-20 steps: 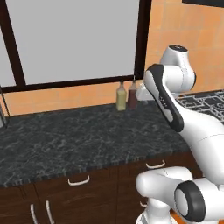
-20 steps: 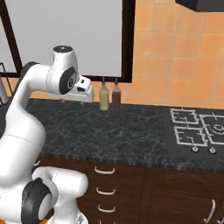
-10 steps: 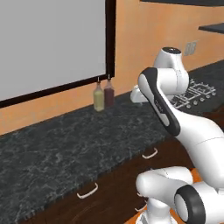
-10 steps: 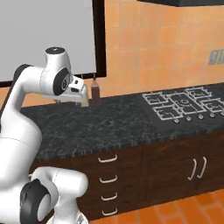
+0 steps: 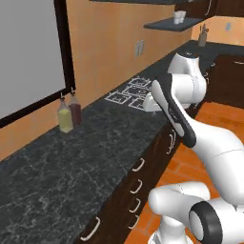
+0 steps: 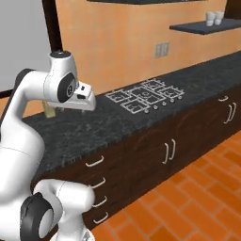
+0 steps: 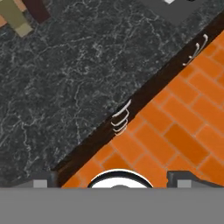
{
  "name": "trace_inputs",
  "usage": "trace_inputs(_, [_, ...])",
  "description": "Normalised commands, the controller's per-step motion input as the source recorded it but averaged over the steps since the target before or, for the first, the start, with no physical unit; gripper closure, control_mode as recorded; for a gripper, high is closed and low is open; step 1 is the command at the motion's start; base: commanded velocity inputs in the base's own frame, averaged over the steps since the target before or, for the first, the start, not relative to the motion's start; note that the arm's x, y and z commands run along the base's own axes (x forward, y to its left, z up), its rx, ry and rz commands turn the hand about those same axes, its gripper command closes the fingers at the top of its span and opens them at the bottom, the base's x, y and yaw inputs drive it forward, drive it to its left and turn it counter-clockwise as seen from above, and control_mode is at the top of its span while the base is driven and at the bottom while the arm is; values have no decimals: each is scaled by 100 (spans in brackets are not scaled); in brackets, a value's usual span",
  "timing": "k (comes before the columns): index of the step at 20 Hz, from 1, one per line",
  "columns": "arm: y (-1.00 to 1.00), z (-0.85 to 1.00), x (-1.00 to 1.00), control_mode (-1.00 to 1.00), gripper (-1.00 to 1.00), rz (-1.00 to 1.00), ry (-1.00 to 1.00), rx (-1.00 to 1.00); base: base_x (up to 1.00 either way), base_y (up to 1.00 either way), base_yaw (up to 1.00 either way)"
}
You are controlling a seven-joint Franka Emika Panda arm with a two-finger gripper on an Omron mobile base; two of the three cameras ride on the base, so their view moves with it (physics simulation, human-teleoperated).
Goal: Take a straw from the drawer in front and place it inside the glass cup on the dining counter.
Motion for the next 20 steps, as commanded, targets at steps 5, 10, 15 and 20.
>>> trace_inputs(5, [0, 0, 0, 100, -100, 0, 0, 0, 0, 67, -59])
trace_inputs(10, [6, 0, -5, -100, -100, -18, 1, 15, 0, 41, -34])
trace_inputs(15, [-64, -23, -6, -100, -100, -30, 0, 48, 0, 0, 0])
trace_inputs(20, [-77, -62, 0, -100, -100, -8, 0, 47, 0, 0, 0])
